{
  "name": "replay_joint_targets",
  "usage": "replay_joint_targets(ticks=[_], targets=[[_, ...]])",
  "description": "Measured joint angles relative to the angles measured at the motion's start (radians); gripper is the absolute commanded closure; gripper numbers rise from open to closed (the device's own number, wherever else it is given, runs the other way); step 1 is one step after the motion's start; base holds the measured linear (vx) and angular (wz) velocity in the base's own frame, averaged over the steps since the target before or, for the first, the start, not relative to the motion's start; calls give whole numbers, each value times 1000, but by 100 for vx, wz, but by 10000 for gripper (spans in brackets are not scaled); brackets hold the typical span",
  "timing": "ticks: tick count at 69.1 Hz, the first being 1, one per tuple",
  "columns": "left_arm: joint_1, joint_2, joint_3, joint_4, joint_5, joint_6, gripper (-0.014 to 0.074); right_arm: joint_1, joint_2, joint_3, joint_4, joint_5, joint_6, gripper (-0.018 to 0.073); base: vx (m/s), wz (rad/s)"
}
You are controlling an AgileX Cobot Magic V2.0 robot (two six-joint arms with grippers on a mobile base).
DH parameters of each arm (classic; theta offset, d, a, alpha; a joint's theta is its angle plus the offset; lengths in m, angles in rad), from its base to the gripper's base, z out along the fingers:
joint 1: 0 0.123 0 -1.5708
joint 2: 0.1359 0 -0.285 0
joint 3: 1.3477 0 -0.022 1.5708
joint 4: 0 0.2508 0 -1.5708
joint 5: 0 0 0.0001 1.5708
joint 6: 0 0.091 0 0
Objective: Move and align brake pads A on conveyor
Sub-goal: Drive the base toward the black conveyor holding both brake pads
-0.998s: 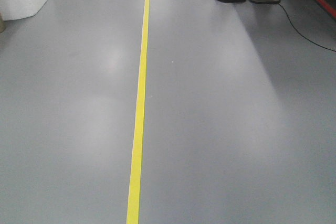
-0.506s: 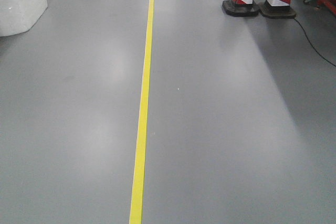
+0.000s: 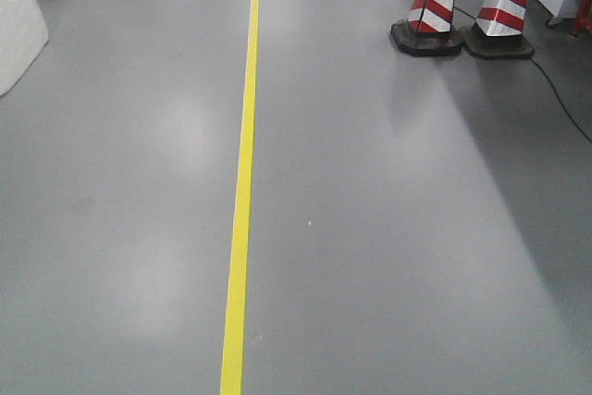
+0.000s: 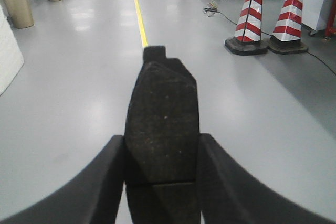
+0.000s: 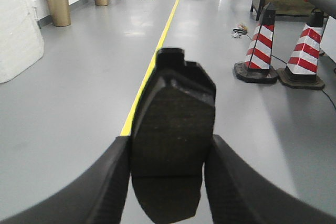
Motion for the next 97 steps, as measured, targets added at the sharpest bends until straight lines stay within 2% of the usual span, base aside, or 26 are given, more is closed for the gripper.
replay_joint_targets(ticks=[97], targets=[[0,0,0,0,0,0,602,0,0,1,0,2,0,568,80,-2]])
